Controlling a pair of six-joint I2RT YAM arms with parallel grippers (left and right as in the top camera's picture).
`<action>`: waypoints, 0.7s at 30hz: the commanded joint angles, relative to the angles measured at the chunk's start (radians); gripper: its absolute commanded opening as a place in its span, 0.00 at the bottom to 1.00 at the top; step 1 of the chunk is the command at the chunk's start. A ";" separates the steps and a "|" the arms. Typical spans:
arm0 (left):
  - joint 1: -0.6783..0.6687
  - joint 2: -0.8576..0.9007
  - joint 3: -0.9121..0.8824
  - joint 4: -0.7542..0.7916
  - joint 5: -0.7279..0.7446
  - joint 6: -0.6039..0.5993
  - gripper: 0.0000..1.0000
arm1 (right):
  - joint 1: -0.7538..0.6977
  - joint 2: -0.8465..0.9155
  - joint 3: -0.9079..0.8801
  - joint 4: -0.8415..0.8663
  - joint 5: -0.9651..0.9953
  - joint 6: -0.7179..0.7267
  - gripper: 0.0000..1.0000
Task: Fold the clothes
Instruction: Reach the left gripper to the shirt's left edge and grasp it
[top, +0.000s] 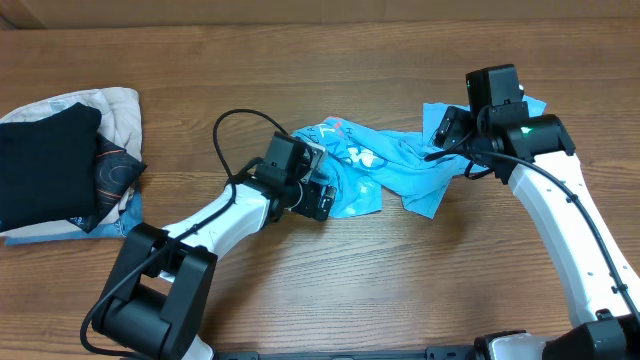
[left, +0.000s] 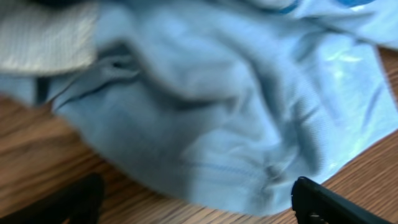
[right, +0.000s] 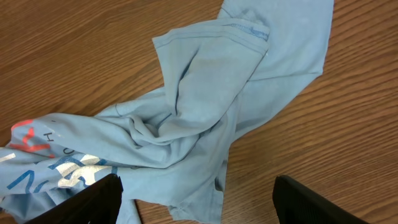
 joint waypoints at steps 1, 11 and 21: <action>-0.010 0.028 0.023 0.023 0.002 0.031 0.90 | -0.003 -0.008 0.008 -0.001 0.002 0.013 0.81; -0.012 0.109 0.023 0.040 0.001 0.047 0.80 | -0.003 -0.007 0.008 -0.016 0.003 0.013 0.81; -0.009 0.025 0.145 -0.111 -0.142 0.059 0.04 | -0.003 -0.007 0.008 -0.015 0.003 0.012 0.83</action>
